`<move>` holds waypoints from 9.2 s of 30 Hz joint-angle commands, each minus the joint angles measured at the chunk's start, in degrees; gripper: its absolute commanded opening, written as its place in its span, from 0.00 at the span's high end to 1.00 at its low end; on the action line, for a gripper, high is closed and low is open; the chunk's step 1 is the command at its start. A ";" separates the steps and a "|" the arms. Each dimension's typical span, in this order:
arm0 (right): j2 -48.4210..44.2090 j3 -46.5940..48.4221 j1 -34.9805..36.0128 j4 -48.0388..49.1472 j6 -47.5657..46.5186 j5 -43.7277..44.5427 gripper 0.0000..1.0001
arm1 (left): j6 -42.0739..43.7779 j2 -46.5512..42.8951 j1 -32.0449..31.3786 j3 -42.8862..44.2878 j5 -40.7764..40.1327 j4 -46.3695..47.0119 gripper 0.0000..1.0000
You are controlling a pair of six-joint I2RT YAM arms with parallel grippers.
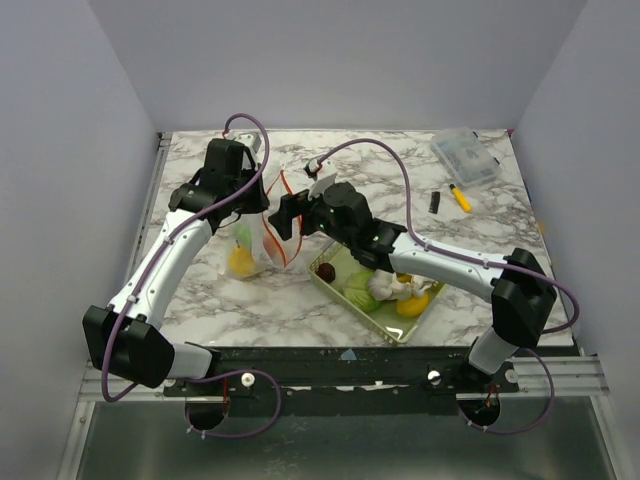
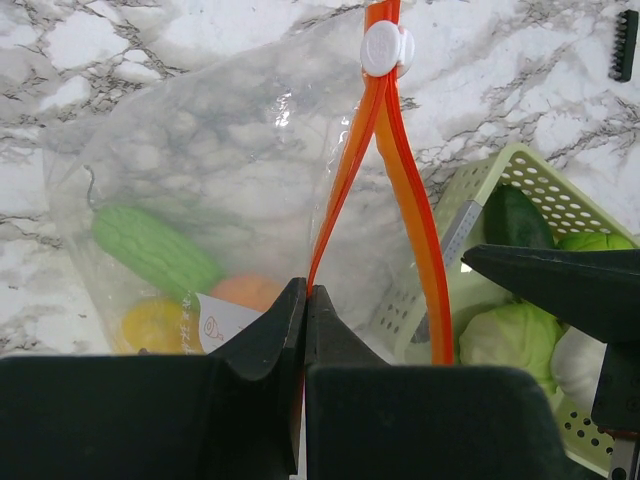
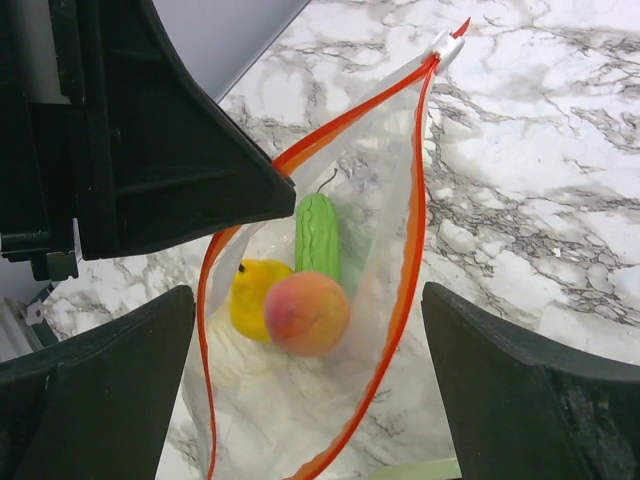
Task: Place the food in the zip-top bag and seal the zipper
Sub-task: Place the fake fruit in the zipper food storage bag, then pick up the fake fruit from the bin, then place the fake fruit in the zipper food storage bag, then pick up the fake vegetable from the bin, then place the fake vegetable in the zipper food storage bag.
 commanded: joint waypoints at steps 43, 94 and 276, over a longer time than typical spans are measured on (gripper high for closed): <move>-5.61 -16.94 -8.40 -16.40 7.48 -10.85 0.35 | 0.61 0.42 0.36 0.41 -1.05 0.62 1.00; -8.23 -3.66 -8.82 -18.41 3.85 -13.03 0.82 | 0.43 -0.16 0.35 0.44 -0.26 0.65 1.00; 13.14 6.67 -8.25 7.51 29.79 -10.31 0.15 | -0.63 -4.84 1.59 -0.47 3.87 2.63 1.00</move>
